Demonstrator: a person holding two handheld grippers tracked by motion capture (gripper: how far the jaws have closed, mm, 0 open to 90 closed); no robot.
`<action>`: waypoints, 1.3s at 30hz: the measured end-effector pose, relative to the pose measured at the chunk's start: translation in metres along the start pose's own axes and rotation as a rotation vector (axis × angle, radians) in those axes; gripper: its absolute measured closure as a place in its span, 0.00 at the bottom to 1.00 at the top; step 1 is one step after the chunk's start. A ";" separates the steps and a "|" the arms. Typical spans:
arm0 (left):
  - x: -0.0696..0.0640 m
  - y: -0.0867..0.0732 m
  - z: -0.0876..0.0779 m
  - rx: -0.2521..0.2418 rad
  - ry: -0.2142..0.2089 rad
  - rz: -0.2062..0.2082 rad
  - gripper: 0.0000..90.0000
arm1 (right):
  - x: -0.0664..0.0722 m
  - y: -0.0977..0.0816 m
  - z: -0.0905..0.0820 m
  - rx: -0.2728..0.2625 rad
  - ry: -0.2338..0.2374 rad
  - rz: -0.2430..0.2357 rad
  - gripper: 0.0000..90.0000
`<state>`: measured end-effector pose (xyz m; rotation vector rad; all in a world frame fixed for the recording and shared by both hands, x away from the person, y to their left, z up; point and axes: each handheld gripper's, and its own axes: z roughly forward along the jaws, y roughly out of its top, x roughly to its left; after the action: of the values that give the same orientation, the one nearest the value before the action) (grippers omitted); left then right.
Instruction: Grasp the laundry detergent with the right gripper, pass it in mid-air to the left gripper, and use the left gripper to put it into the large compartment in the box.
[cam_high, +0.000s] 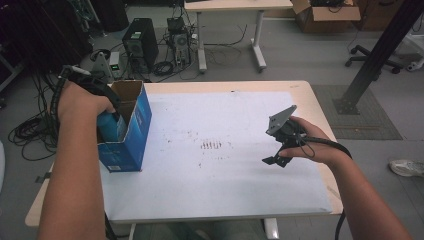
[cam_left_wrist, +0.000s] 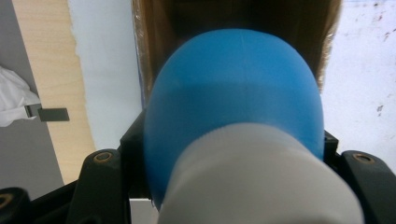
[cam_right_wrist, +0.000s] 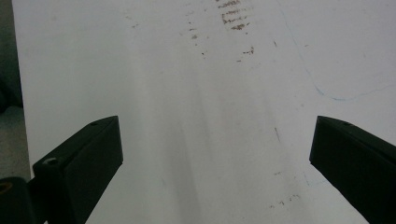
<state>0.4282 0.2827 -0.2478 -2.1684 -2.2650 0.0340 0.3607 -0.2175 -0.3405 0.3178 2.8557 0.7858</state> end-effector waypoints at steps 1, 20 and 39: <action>0.000 0.000 0.001 0.003 -0.001 -0.001 0.43 | 0.000 0.000 0.000 0.002 0.000 0.000 0.03; -0.009 0.005 0.023 0.009 0.013 0.011 0.43 | 0.002 -0.003 0.000 0.005 0.001 0.007 0.03; -0.006 0.006 0.044 0.041 0.012 0.012 0.43 | 0.003 -0.006 0.002 0.005 0.005 0.009 0.03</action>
<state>0.4340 0.2762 -0.2916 -2.1561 -2.2246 0.0664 0.3572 -0.2208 -0.3461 0.3305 2.8630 0.7829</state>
